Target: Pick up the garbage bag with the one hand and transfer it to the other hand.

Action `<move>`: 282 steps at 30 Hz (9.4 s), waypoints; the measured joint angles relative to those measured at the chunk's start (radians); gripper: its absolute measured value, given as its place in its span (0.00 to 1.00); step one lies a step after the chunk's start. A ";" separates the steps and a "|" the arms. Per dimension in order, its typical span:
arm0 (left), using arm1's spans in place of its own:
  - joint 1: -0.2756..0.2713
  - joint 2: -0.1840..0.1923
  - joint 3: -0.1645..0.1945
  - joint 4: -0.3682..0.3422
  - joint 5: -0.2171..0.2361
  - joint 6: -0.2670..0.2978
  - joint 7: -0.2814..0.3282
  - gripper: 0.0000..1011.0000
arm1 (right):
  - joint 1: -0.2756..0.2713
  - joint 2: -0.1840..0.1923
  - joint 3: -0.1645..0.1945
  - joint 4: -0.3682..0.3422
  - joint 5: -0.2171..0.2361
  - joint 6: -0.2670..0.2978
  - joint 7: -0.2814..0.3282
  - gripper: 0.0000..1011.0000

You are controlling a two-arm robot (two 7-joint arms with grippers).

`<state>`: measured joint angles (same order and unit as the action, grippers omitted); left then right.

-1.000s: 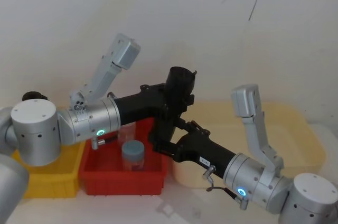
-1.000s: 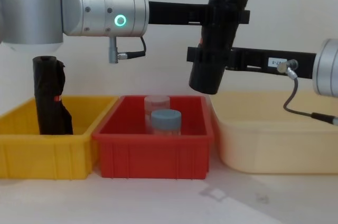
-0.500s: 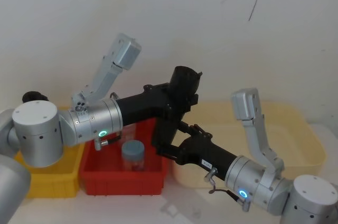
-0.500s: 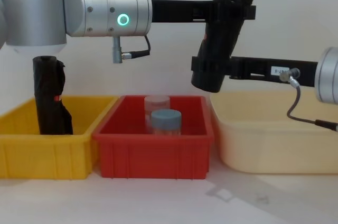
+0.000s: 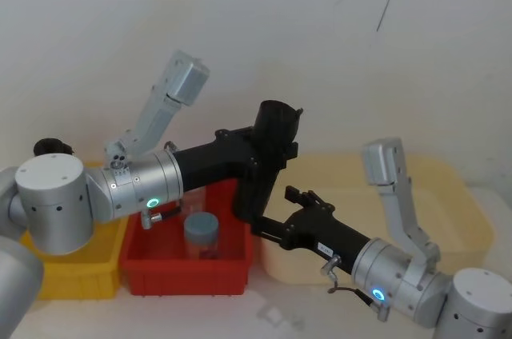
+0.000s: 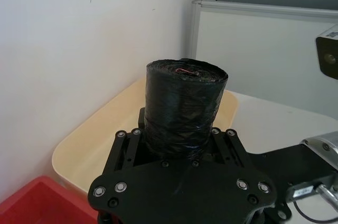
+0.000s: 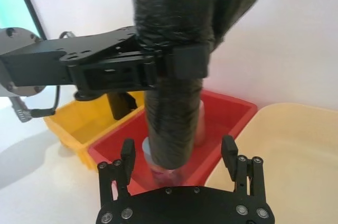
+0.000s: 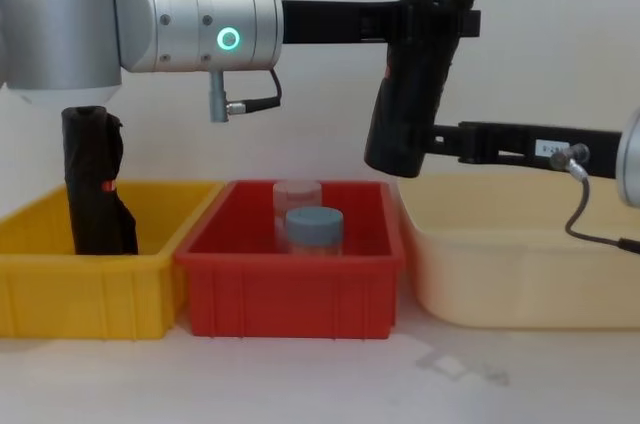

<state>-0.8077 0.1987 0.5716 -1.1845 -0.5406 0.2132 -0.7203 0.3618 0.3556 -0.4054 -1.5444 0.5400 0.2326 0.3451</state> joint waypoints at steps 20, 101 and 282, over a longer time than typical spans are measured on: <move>-0.005 -0.003 -0.001 0.019 -0.048 0.025 -0.014 0.50 | 0.002 -0.009 0.011 0.030 0.037 -0.023 -0.020 0.99; 0.058 0.046 -0.019 -0.048 -0.133 0.016 0.017 0.99 | 0.032 -0.024 0.045 0.074 0.051 -0.037 -0.076 0.47; 0.323 0.164 -0.208 -0.281 -0.252 0.107 0.433 0.99 | 0.313 -0.173 -0.163 0.275 -0.224 0.290 0.002 0.99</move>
<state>-0.4849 0.3626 0.3632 -1.4657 -0.7922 0.3206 -0.2875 0.6750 0.1825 -0.5686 -1.2695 0.3157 0.5223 0.3473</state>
